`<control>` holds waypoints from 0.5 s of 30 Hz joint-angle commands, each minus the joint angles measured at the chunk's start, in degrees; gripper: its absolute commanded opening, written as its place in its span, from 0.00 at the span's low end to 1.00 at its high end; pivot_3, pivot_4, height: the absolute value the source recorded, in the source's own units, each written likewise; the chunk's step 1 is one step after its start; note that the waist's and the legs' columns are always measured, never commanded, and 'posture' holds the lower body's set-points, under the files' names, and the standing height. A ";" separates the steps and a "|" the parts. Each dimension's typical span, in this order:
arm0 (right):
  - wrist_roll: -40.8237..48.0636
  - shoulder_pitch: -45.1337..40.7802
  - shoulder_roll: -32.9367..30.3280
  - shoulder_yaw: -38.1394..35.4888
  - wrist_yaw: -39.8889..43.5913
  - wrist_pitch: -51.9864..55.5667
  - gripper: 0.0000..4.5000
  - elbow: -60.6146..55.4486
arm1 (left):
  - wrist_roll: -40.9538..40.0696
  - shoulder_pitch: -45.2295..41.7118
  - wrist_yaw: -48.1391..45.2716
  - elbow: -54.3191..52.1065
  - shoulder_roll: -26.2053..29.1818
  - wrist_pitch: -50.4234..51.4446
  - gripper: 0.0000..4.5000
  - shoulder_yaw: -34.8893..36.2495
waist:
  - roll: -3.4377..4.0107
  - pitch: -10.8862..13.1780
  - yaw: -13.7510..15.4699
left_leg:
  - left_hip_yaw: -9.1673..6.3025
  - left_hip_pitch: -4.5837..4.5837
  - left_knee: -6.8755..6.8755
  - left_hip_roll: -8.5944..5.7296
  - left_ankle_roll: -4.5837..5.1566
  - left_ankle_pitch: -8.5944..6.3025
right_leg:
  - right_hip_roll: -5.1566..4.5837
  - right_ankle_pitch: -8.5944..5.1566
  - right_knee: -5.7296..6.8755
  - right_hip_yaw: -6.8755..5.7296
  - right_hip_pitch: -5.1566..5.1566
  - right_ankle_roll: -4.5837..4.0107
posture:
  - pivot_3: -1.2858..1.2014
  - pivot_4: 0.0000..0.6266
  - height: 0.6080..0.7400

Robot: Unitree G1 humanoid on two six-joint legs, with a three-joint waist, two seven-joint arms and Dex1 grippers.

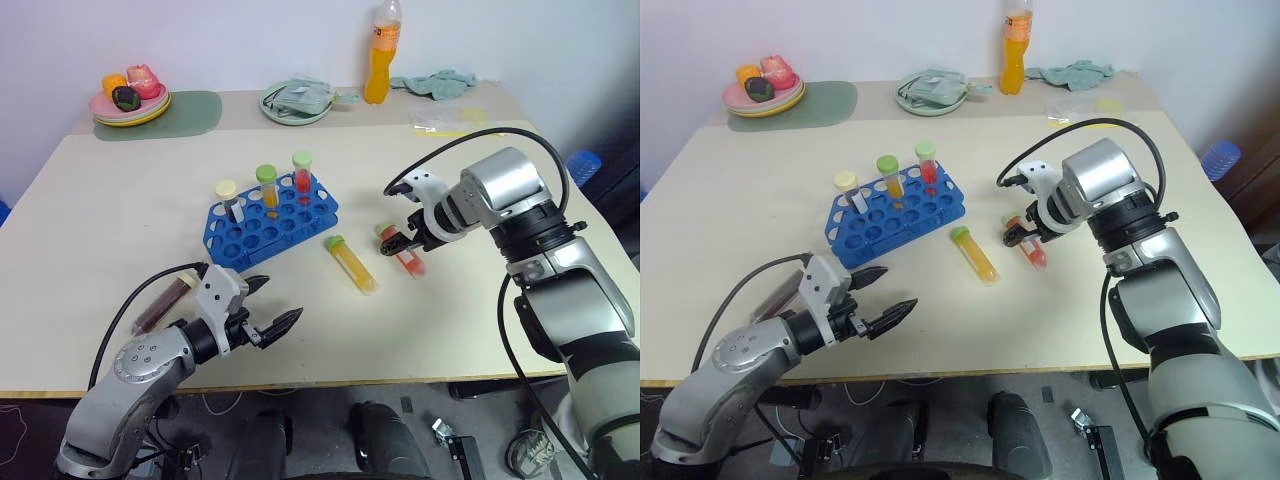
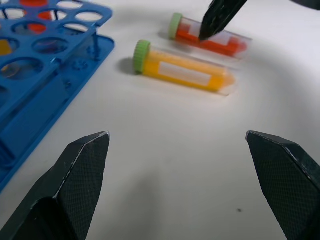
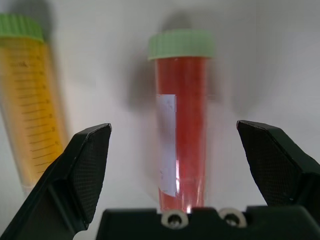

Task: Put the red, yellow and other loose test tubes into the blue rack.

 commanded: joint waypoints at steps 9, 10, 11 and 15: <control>-2.88 -1.93 -0.26 2.07 5.26 -3.29 0.15 -1.19 | -2.54 -1.88 2.48 -5.52 -0.31 3.61 1.00 -0.17 | 0.02 0.01 -0.01 | -0.01 0.00 0.00 0.00 0.00 0.00 | 0.01 0.00 0.03 0.00 -0.02 0.00 | 0.52 0.24 1.00; -2.14 -1.37 -0.90 1.24 5.88 -3.12 0.15 -3.76 | -2.71 -2.27 2.63 -5.53 -0.26 3.96 1.00 -0.03 | 0.03 0.01 0.01 | -0.01 -0.02 0.01 0.00 0.00 0.00 | 0.01 0.00 0.05 0.00 -0.05 0.00 | 0.52 0.24 1.00; -1.63 -0.90 -1.32 0.61 6.29 -2.96 0.15 -5.68 | -2.85 -2.46 2.69 -5.54 -0.19 4.20 1.00 0.13 | 0.03 0.01 0.02 | -0.01 -0.07 0.01 0.00 0.00 0.00 | 0.01 0.00 0.06 0.00 -0.11 0.00 | 0.52 0.24 1.00; 1.73 13.52 1.10 -15.99 4.33 -27.18 0.15 -28.98 | -2.81 -2.17 3.59 -4.66 0.40 4.38 1.00 2.76 | -0.01 -0.02 0.17 | -0.14 -0.58 0.17 0.01 0.00 0.00 | 0.04 0.01 0.11 -0.09 -0.52 0.01 | 0.52 0.24 1.00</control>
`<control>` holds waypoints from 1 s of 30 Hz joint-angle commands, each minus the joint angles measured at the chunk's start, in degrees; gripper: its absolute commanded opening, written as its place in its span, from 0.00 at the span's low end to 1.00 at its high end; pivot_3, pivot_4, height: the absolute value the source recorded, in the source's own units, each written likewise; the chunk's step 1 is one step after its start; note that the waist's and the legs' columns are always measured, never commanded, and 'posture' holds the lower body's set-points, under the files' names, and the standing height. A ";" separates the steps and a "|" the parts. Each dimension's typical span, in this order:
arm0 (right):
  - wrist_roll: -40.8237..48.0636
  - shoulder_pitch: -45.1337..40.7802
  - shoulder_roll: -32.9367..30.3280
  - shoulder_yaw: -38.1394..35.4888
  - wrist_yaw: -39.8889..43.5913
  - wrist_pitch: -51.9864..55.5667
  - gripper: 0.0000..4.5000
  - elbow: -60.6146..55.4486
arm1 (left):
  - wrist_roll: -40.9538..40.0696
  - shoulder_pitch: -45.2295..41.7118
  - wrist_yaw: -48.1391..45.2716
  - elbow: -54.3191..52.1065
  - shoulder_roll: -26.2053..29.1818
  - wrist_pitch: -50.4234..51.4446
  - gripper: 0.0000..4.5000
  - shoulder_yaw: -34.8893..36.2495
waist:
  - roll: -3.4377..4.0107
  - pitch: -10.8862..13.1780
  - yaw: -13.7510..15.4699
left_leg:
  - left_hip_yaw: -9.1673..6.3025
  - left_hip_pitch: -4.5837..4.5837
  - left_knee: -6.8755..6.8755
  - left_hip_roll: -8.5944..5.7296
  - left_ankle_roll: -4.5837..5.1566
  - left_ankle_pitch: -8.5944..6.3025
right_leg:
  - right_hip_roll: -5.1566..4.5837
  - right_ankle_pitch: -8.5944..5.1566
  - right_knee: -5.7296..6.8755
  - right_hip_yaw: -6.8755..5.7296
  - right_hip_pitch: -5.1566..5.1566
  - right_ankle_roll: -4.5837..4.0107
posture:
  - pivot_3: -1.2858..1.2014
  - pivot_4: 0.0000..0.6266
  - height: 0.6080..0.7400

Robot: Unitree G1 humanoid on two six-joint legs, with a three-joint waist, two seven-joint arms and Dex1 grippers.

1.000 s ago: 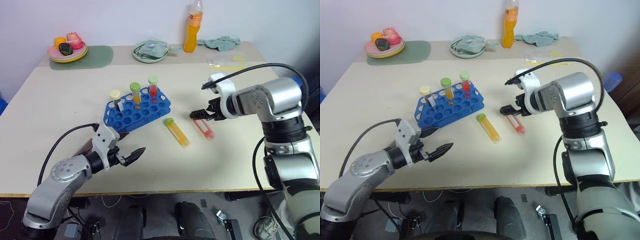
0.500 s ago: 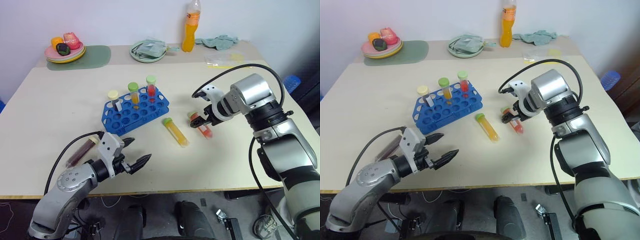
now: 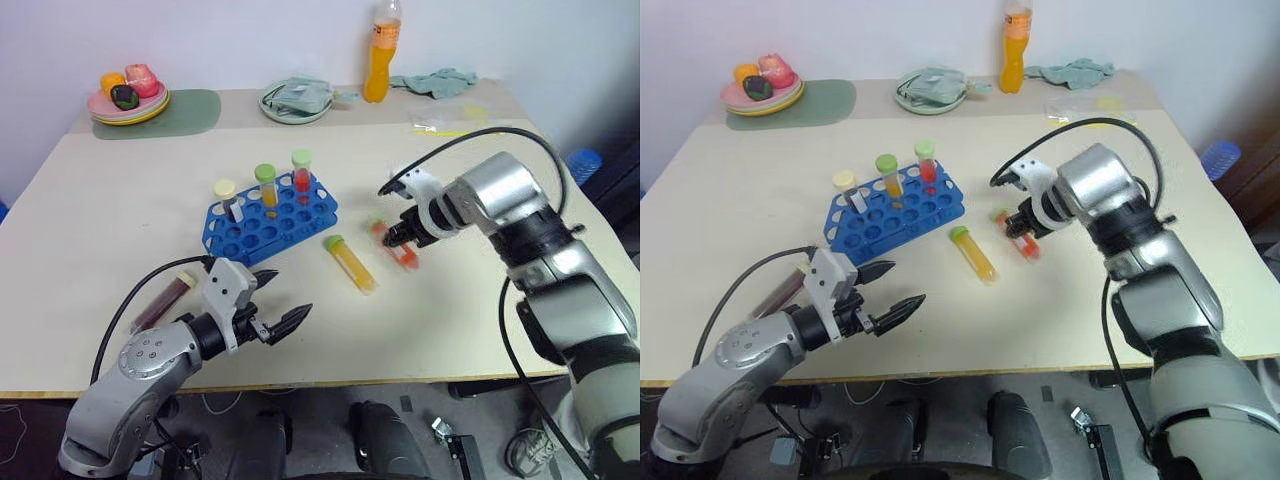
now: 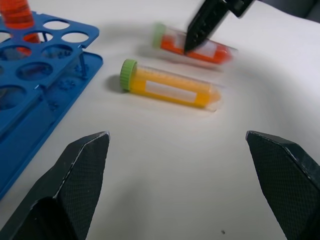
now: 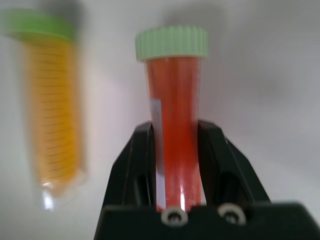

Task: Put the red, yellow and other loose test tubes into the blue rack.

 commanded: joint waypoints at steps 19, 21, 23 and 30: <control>-9.86 18.32 39.83 -17.01 -25.70 -73.86 0.15 9.65 | 1.39 0.73 -0.37 5.33 -0.25 -6.85 1.00 5.82 | 0.04 0.02 -0.36 | 0.06 0.03 0.66 0.02 -0.10 0.06 | 0.06 0.03 0.81 0.11 -0.08 -0.05 | 0.52 0.24 1.00; -10.24 17.56 40.10 -17.34 -26.05 -75.54 0.15 12.34 | 1.14 1.01 -0.50 4.94 -0.65 -7.40 1.00 5.78 | 0.05 0.02 -0.56 | 0.05 0.03 0.65 0.02 -0.10 0.06 | 0.06 0.03 0.81 0.11 -0.09 -0.05 | 0.52 0.24 1.00; -10.68 16.87 40.24 -17.61 -26.55 -77.00 0.15 15.03 | 0.83 1.31 -0.71 4.52 -1.09 -7.93 1.00 5.69 | 0.05 0.02 -1.05 | 0.04 0.03 0.64 0.02 -0.10 0.06 | 0.06 0.03 0.82 0.10 -0.09 -0.05 | 0.52 0.24 1.00; -11.21 14.76 40.71 -18.17 -26.42 -80.46 0.15 21.91 | 1.01 1.58 -0.85 4.54 -1.76 -8.59 1.00 5.40 | 0.06 0.03 -1.66 | 0.02 0.06 0.64 0.02 -0.10 0.06 | 0.07 0.02 0.90 0.10 -0.09 -0.05 | 0.52 0.24 1.00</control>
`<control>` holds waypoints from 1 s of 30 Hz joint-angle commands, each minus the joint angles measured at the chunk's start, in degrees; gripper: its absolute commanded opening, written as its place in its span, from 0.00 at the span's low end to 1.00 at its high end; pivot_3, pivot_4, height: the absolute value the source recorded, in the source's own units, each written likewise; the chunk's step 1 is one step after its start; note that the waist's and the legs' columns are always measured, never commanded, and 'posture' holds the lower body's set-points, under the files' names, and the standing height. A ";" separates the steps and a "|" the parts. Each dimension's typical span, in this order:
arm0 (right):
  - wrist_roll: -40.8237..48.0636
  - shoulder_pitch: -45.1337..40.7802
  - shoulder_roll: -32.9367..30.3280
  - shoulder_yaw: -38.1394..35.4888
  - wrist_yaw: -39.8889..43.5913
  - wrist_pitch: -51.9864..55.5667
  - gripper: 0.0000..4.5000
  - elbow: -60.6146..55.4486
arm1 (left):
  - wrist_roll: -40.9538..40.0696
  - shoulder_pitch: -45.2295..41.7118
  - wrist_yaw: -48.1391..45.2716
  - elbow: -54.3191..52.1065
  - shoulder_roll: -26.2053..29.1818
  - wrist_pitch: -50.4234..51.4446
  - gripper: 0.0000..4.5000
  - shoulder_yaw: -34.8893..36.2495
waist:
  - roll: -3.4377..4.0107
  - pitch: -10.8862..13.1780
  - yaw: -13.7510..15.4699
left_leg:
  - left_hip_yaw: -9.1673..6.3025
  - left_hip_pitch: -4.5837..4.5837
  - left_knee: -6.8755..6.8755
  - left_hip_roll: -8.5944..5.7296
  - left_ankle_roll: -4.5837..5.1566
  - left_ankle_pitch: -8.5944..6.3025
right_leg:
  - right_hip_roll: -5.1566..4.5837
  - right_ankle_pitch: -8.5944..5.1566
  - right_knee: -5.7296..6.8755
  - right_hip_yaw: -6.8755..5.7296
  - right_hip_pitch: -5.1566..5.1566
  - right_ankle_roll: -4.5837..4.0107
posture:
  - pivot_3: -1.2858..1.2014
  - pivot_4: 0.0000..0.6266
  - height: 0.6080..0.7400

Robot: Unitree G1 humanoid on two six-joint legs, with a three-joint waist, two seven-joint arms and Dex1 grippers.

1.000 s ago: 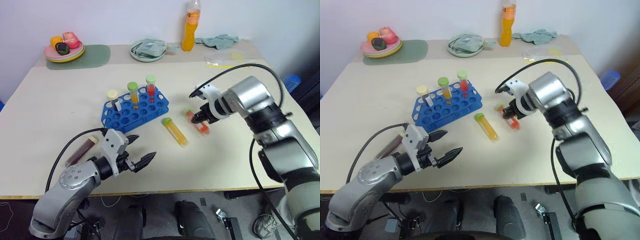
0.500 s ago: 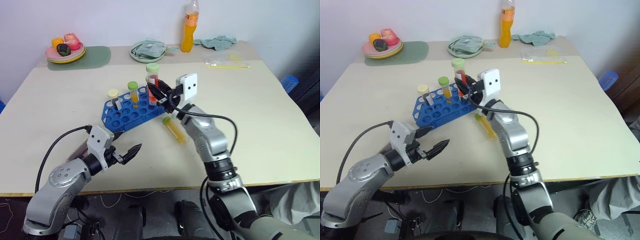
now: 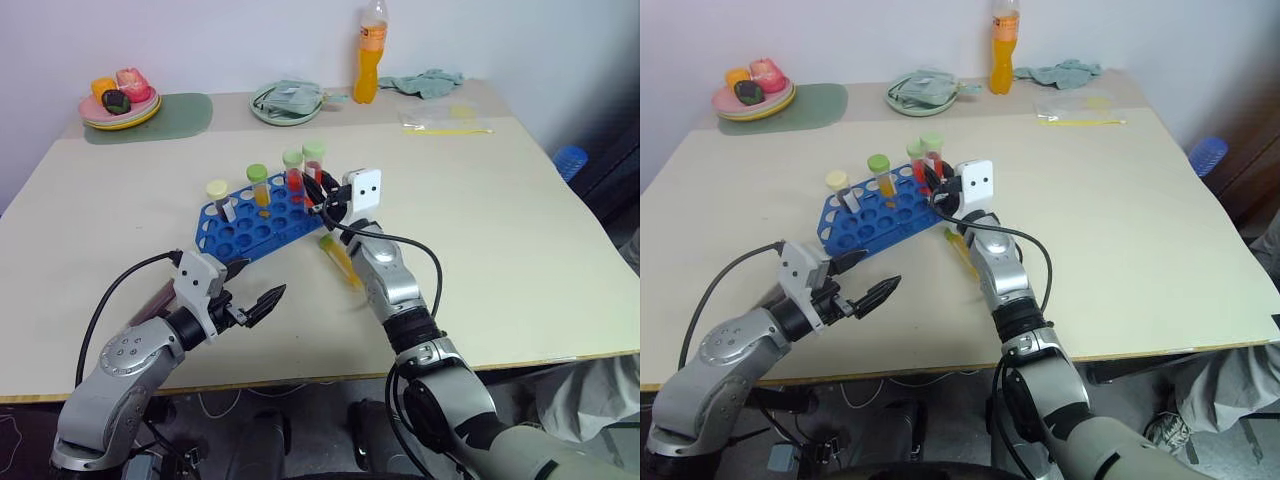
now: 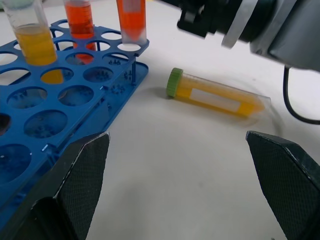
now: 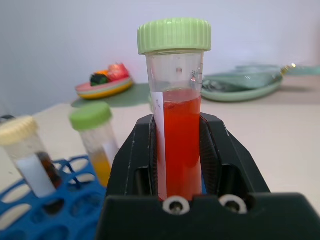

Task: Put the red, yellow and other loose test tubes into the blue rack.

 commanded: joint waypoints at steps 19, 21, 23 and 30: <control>-1.60 -8.83 2.62 -2.62 -0.72 -12.29 0.15 17.05 | -0.79 -1.25 0.50 -2.94 0.01 -0.04 1.00 0.39 | 0.01 0.00 -0.14 | 0.00 0.03 0.00 0.00 0.00 0.00 | 0.00 0.00 0.04 0.01 0.00 0.00 | 0.52 0.24 1.00; -1.35 -7.80 2.50 -2.72 0.02 -12.69 0.15 16.69 | -0.52 -1.00 0.51 -2.86 -0.12 -0.34 1.00 0.19 | 0.01 0.00 -0.13 | 0.00 0.03 0.00 0.00 0.00 0.00 | 0.00 0.00 0.05 0.01 0.00 0.00 | 0.52 0.24 1.00; -1.18 -6.29 2.03 -2.77 0.70 -12.88 0.15 15.62 | -0.29 -0.74 0.62 -2.99 -0.25 -0.49 1.00 -0.04 | 0.01 0.00 -0.13 | 0.00 0.03 0.01 0.00 0.00 0.00 | 0.00 0.00 0.05 0.01 0.00 0.00 | 0.52 0.24 1.00; -1.73 -4.63 1.06 -3.32 -0.05 -12.92 0.15 14.72 | -0.67 -1.10 0.57 -3.09 -0.18 0.02 1.00 -0.02 | 0.02 -0.01 -0.08 | 0.00 0.04 0.01 0.00 0.00 0.00 | -0.01 0.00 0.06 0.01 0.01 0.00 | 0.52 0.24 1.00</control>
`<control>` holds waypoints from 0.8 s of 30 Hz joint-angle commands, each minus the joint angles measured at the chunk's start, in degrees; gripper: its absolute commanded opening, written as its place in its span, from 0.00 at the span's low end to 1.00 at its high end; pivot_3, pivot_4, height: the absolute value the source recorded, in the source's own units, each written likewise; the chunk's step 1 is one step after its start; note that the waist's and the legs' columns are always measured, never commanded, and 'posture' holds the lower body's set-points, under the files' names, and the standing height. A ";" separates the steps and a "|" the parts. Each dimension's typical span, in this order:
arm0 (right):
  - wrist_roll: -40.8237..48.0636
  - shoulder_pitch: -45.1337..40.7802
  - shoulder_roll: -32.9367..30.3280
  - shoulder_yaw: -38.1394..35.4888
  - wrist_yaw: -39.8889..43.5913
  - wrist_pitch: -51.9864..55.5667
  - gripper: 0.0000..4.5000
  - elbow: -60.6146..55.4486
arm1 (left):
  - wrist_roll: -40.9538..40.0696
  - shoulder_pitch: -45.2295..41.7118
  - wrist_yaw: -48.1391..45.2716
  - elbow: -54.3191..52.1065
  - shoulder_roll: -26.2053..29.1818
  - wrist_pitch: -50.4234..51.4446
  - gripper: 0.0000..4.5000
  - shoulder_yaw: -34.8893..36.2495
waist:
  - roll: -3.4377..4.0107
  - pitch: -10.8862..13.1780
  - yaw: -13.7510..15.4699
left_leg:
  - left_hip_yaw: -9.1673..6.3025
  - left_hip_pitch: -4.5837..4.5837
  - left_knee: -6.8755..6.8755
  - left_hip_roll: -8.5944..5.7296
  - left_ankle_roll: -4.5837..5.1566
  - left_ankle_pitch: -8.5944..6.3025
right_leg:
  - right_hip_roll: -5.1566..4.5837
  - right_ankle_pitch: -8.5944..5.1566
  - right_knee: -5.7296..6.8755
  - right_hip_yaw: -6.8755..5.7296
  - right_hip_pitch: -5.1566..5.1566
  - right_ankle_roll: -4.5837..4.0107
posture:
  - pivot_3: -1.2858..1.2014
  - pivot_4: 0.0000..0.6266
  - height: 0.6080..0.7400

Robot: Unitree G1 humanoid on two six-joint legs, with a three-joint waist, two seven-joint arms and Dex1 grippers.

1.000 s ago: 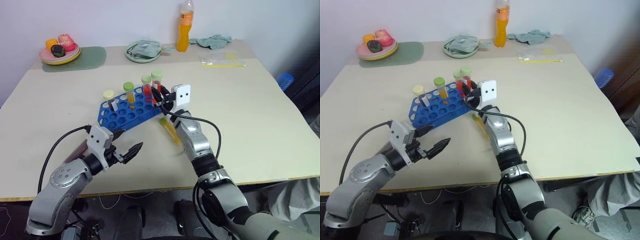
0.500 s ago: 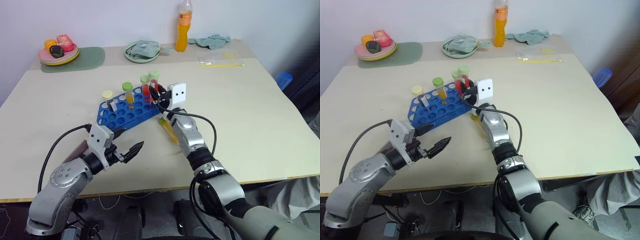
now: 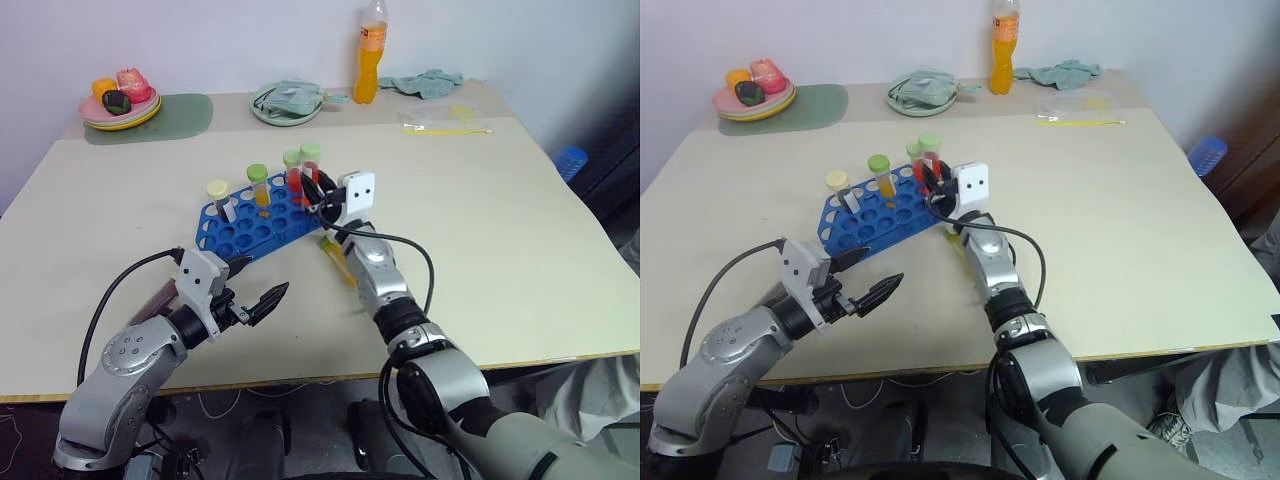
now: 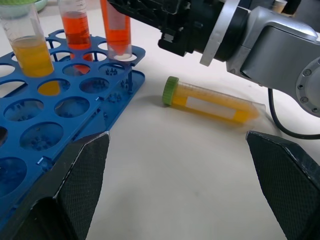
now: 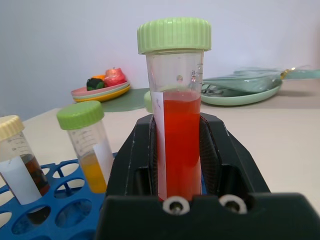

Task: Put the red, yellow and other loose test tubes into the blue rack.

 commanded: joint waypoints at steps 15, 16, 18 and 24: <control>0.81 -0.17 0.86 -0.87 2.19 -0.53 0.59 1.11 | -0.53 0.59 -0.58 -2.05 0.15 -0.76 1.00 0.70 | 0.01 0.00 0.00 | 0.00 0.00 -0.01 0.00 0.00 0.00 | 0.00 0.00 0.00 0.00 0.00 0.00 | 0.52 0.24 1.00; 0.96 0.24 0.76 -0.82 2.40 -0.25 0.71 -0.16 | -0.54 0.74 -0.47 -2.23 0.14 -0.73 1.00 0.69 | 0.01 0.01 0.01 | -0.01 0.00 -0.01 0.00 0.00 0.00 | 0.00 0.00 0.00 0.00 0.00 0.00 | 0.52 0.24 1.00; 0.43 1.59 -0.30 -0.28 2.04 1.66 0.95 -4.89 | -0.63 1.05 -0.15 -2.58 0.07 -0.64 1.00 0.82 | 0.02 0.01 0.03 | -0.01 0.00 -0.01 0.00 0.00 0.00 | 0.00 0.00 0.00 0.00 0.00 0.00 | 0.52 0.24 1.00; 1.26 9.55 -8.93 3.38 6.96 24.43 0.99 -30.33 | -1.27 2.36 0.11 -3.16 0.37 -0.45 1.00 2.33 | 0.03 0.02 0.46 | -0.06 -0.05 0.02 -0.03 0.00 0.00 | -0.05 0.00 -0.03 -0.02 0.00 0.00 | 0.52 0.24 1.00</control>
